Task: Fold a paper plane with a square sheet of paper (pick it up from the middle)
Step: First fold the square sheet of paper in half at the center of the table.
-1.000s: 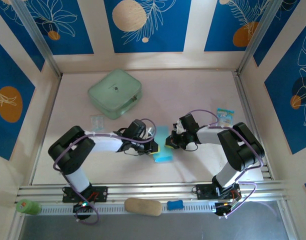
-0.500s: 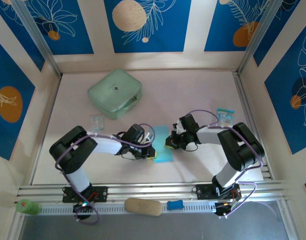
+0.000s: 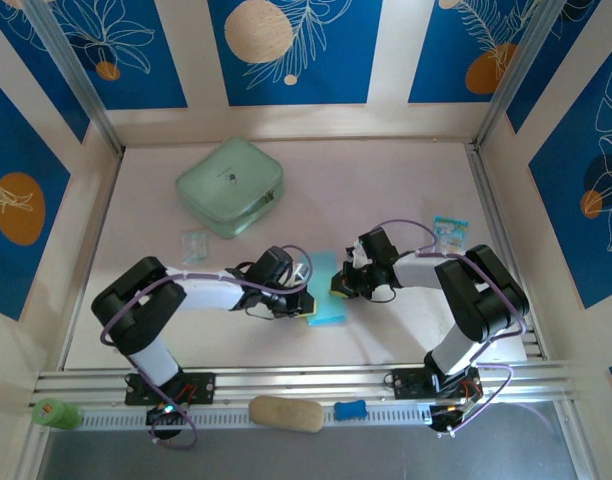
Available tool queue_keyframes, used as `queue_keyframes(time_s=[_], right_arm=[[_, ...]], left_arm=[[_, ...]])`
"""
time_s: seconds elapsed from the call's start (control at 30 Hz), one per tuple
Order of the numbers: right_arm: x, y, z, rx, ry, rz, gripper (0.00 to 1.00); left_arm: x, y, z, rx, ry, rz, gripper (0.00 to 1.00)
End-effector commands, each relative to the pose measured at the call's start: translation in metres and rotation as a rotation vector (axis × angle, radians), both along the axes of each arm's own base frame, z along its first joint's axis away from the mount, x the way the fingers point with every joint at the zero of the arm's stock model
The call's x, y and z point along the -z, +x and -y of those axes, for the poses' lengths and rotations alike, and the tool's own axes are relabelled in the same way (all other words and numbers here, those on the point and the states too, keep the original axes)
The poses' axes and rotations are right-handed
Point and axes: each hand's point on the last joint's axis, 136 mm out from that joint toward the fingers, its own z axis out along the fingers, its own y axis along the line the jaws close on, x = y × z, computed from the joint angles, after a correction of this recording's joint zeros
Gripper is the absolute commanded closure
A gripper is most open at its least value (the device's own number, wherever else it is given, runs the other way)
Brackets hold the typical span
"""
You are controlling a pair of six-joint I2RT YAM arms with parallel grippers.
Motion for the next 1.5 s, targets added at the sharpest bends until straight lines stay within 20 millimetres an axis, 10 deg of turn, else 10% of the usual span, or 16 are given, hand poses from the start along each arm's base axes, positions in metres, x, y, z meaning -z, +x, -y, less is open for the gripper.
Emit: queue_keyframes(time_s=[0.0,0.3,0.83,1.2,1.47], right_arm=[[0.04,-0.031,0.033,0.051,-0.178,-0.153,1.0],[0.042,-0.031,0.034,0.05,-0.183,-0.154,1.0],[0.043,-0.03,0.033,0.046,-0.179,-0.159,1.0],[0.034,-0.024,0.023,0.0,-0.16,-0.128,1.0],[0.04,-0.028,0.023,0.003,-0.166,-0.152,1.0]], left_arm=[[0.012,-0.012,0.005,0.018,0.005,-0.046,1.0],[0.045,-0.042,-0.033,0.069,0.163,-0.078,1.0],[0.035,-0.059,-0.042,0.19,0.259,0.02,1.0],[-0.039,0.007,-0.037,0.006,0.222,0.275,1.0],[-0.03,0.045,-0.002,-0.018,0.1,0.192,1.0]])
